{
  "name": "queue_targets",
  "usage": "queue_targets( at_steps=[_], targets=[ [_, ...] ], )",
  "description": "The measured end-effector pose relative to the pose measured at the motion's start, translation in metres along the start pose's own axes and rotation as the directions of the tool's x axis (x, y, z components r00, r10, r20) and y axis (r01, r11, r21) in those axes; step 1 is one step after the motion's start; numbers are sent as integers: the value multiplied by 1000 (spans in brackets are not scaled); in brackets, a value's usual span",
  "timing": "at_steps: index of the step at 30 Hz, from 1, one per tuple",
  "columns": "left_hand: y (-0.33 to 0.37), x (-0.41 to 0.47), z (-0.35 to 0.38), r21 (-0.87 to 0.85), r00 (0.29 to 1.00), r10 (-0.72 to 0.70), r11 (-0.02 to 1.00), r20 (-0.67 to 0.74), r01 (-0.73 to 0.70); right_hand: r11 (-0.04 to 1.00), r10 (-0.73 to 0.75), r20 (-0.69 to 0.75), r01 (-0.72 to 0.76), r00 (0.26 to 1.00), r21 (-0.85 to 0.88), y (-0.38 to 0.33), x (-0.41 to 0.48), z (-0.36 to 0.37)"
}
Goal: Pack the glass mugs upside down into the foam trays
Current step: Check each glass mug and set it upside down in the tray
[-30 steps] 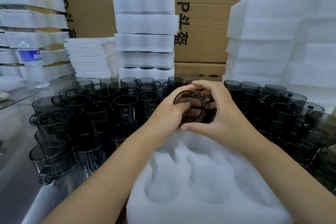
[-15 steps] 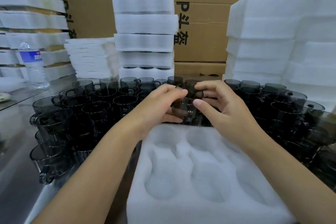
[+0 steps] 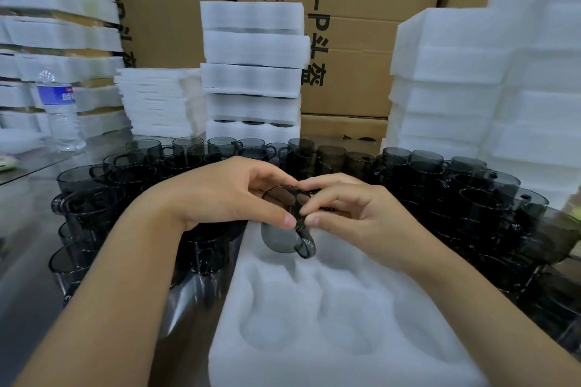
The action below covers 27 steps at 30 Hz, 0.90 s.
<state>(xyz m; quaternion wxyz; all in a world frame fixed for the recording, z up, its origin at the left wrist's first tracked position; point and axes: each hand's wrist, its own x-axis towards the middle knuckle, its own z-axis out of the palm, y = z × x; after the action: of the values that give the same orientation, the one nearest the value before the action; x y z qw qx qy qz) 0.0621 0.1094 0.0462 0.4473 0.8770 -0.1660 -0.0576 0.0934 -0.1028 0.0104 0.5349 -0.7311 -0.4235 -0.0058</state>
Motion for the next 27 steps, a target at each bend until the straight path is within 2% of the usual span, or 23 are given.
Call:
queue_targets(
  at_steps=[7,11,20,27],
  targets=[
    [2,-5,-2,42,998,27,999,58,-30,1000,16,-34,-15,999,15,-2,0,0],
    [4,-6,-1,96,999,11,995,37,-15,1000,23,-21,-23,1000,3,-2,0,-1],
    [4,-6,-1,51,997,20,998,69,-23,996,53,1,-53,999,70,-3,1,-1],
    [3,-5,0,39,997,-24,999,75,21,990,105,23,-107,994,96,-1,1,-2]
  ],
)
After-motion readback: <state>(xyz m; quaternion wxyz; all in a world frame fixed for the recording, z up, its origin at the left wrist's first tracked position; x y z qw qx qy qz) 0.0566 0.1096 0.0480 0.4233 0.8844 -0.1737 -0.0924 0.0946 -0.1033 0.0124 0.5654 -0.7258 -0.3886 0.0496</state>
